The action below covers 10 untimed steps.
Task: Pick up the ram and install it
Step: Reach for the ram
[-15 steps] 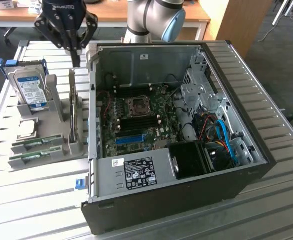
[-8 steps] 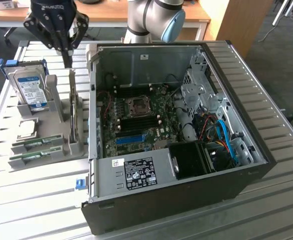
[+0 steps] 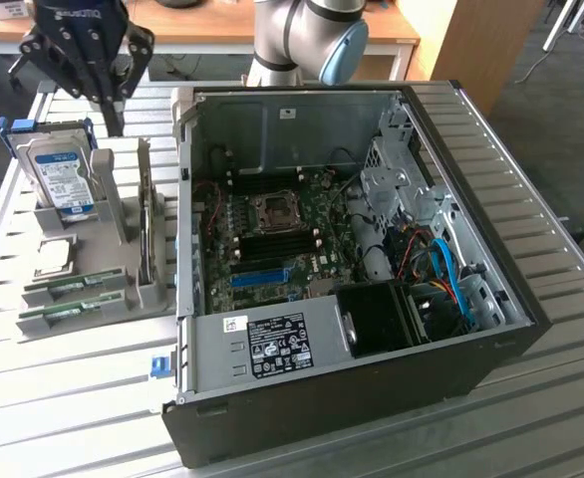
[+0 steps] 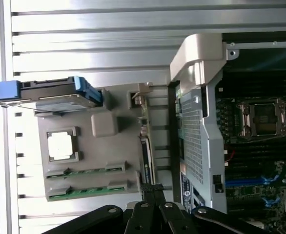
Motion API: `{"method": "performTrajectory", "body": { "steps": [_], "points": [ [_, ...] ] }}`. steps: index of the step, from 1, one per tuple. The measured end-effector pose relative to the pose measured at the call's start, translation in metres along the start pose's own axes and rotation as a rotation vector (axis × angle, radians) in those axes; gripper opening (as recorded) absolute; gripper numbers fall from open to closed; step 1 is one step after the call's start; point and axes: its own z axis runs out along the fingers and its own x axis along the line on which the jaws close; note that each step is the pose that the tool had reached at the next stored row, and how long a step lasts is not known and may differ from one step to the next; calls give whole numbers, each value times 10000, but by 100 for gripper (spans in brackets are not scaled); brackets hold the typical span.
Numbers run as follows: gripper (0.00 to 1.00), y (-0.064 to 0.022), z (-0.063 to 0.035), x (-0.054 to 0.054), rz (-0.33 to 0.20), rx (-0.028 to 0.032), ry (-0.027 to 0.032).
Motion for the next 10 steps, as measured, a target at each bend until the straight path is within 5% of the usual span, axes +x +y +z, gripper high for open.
{"method": "performTrajectory", "body": {
  "steps": [10],
  "points": [
    [11, -24, -1, 323, 2, 2, 1]
  ]
}}
